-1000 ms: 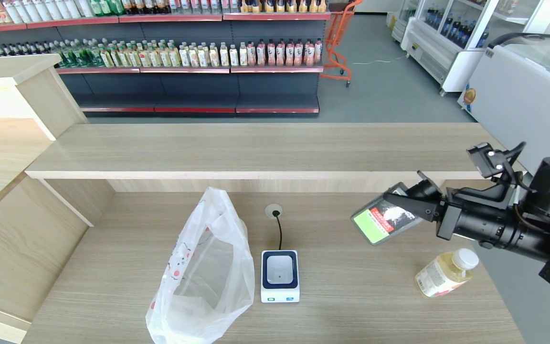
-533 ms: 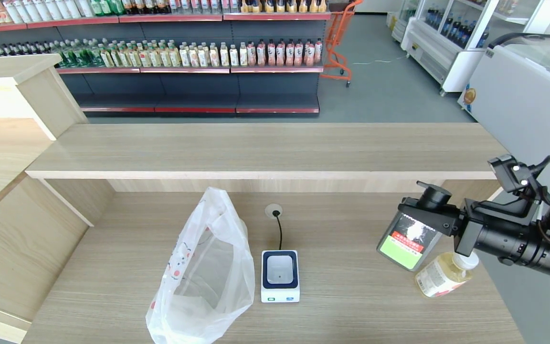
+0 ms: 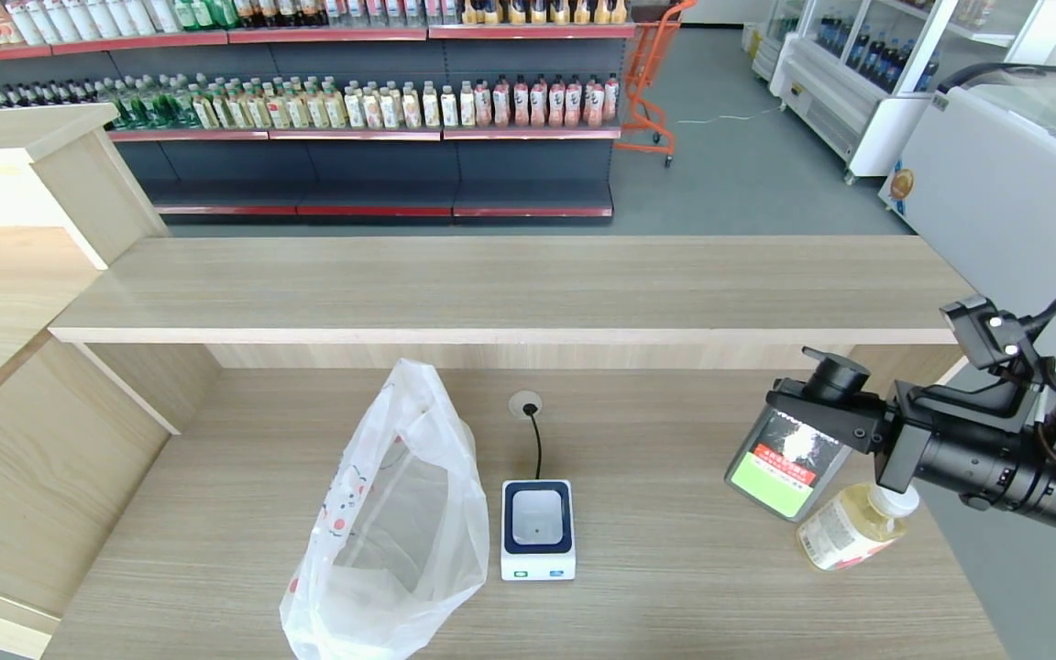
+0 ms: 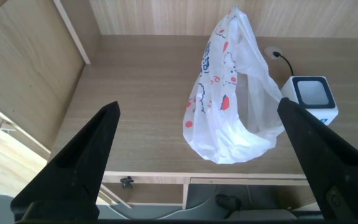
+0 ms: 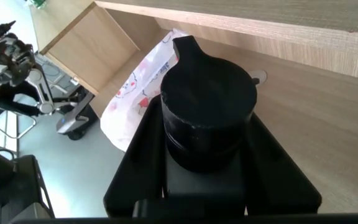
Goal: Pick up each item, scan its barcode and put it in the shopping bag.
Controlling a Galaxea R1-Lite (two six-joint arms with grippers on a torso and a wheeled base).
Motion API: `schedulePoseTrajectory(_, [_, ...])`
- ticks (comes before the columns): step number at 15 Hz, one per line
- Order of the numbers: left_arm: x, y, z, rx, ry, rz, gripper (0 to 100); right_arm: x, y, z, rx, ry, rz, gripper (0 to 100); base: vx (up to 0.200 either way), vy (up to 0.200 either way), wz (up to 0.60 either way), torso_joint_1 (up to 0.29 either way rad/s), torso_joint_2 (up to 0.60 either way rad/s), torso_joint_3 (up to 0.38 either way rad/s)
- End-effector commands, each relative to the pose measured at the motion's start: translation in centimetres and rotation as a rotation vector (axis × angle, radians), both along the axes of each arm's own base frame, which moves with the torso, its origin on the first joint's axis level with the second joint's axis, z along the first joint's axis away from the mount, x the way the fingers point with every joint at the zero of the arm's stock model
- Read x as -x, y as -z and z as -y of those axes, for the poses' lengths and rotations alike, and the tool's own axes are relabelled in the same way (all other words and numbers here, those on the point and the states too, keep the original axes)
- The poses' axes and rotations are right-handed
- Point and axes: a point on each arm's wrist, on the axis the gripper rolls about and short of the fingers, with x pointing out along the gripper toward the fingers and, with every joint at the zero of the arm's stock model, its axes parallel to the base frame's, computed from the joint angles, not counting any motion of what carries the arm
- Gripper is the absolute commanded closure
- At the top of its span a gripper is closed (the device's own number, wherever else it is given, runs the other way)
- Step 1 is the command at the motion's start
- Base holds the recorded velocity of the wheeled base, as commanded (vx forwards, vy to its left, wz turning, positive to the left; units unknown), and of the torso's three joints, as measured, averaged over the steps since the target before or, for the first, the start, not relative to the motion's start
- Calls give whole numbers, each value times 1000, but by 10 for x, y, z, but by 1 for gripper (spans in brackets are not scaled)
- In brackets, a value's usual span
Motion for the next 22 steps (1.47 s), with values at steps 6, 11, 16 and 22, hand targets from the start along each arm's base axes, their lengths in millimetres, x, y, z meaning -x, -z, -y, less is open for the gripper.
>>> schedulePoseTrajectory(6, [0, 0, 0, 0, 0, 1, 0, -2, 3, 0, 0, 1, -14, 100, -33, 0, 0, 1, 2, 0])
schedulePoseTrajectory(11, [0, 0, 0, 3, 0, 0, 0, -1, 3, 1, -1, 7, -14, 100, 0, 40, 0, 1, 1, 0])
schedulePoseTrajectory(16, [0, 0, 0, 2, 0, 0, 0, 6, 6, 4, -4, 16, -37, 100, 0, 200, 0, 0, 2, 3])
schedulePoseTrajectory(22, [0, 0, 0, 2, 0, 0, 0, 11, 15, -2, 6, -13, -104, 100, 0, 33, 0, 3, 1, 0])
